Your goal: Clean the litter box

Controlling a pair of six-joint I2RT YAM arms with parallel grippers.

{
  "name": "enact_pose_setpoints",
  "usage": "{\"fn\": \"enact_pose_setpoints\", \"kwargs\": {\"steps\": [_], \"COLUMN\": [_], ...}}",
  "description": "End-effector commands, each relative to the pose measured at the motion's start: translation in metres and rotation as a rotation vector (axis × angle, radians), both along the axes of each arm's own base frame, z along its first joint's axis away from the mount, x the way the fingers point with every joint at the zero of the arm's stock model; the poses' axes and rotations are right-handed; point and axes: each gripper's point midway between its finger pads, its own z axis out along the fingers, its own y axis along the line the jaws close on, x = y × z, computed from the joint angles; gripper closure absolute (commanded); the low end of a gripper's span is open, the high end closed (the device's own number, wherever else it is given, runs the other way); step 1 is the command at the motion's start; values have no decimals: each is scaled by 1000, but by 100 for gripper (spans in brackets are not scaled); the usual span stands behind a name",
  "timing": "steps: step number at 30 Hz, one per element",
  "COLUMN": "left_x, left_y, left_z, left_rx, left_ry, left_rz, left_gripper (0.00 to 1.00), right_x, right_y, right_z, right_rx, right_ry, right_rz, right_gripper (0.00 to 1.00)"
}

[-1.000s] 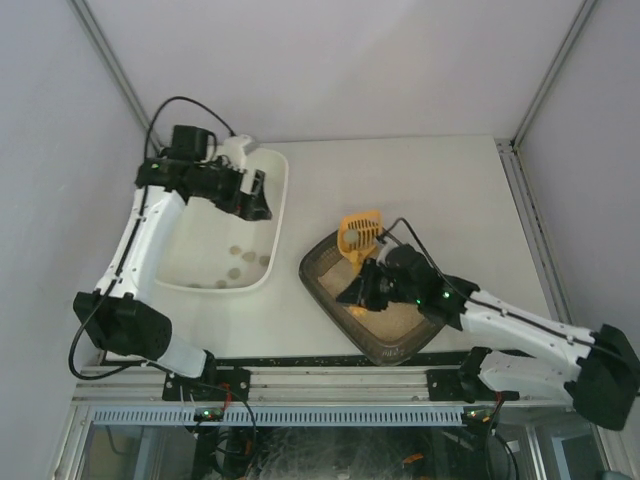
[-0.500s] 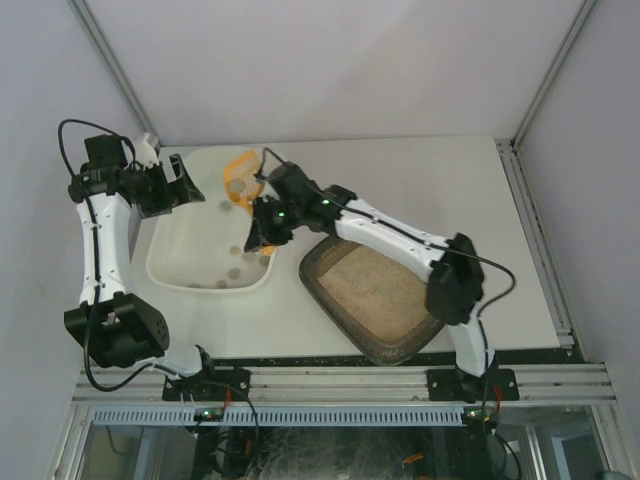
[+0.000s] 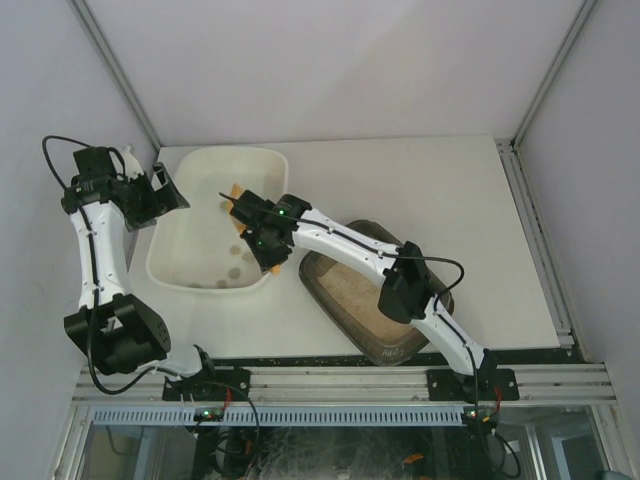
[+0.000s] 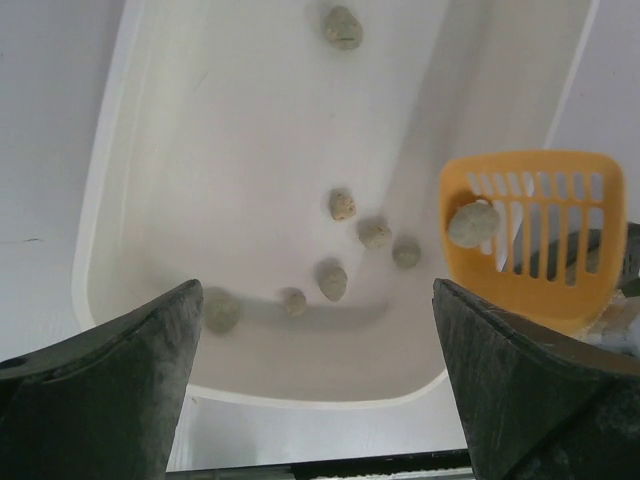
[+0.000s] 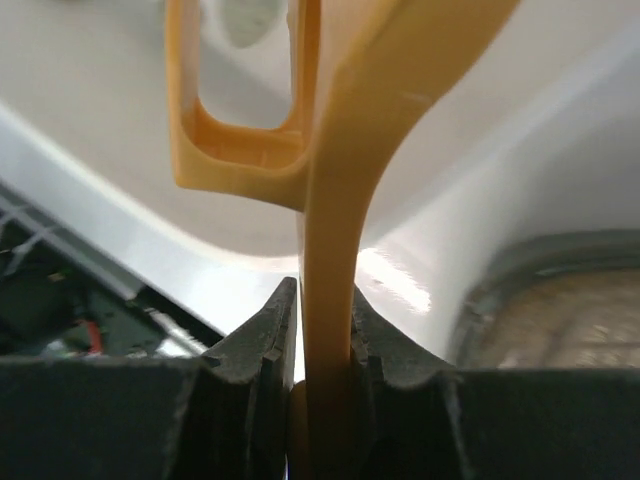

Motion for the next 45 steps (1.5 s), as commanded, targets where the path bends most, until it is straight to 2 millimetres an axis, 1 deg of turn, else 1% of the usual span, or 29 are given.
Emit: {"fn": "enact_pose_setpoints", "kwargs": {"steps": [1,3,7,12,14,19,23,24,26,28,30,32,33,35,36,37,40,43,44,45], "left_x": [3,3,4,6,8,8,6,6,5,5,6,9,11,15,17,19,25,28,30,32], "left_y": [5,7,11,14,15,11,10,10,9,2,-8,-20,-23,-37,-47,-56,-91,-127,-137,-146], "left_z": [3,1,-2,-7,-8,-8,-9,-8,-8,-5,2,10,14,22,27,30,35,31,30,29], "left_rx": [6,7,16,13,6,-9,-6,-6,-5,-20,-45,-42,-7,61,91,118,187,236,235,232], "left_ry": [-32,-30,-22,-10,-6,-4,-11,-15,-23,-49,-94,-129,-136,-150,-162,-174,-191,-204,-216,-224], "left_rz": [24,30,43,53,56,45,42,38,32,10,-28,-76,-86,-118,-135,-147,-195,-254,-270,-281], "left_gripper": [0,0,0,0,0,0,0,0,0,0,0,0,0,0,0,0,0,0,0,0], "right_x": [28,34,39,40,42,48,48,48,43,35,24,13,6,-5,-12,-20,-43,-61,-69,-74], "right_y": [-31,-36,-41,-38,-37,-36,-37,-37,-40,-47,-60,-80,-89,-113,-126,-142,-176,-208,-221,-229], "right_z": [30,32,36,41,43,46,51,54,68,84,104,113,116,113,107,109,88,69,51,46], "right_rx": [-148,-207,-329,-489,-518,-527,-518,-507,-462,-397,-323,-265,-227,-179,-157,-110,12,130,127,145], "right_ry": [-274,-350,-497,-686,-726,-760,-771,-770,-760,-741,-720,-673,-640,-569,-523,-483,-289,-147,-100,-70], "right_rz": [43,61,122,211,223,213,203,194,163,127,93,54,29,-14,-28,-58,-133,-207,-229,-248], "right_gripper": [100,100,100,100,100,100,100,100,100,100,100,100,100,100,100,100,100,100,100,100]}}
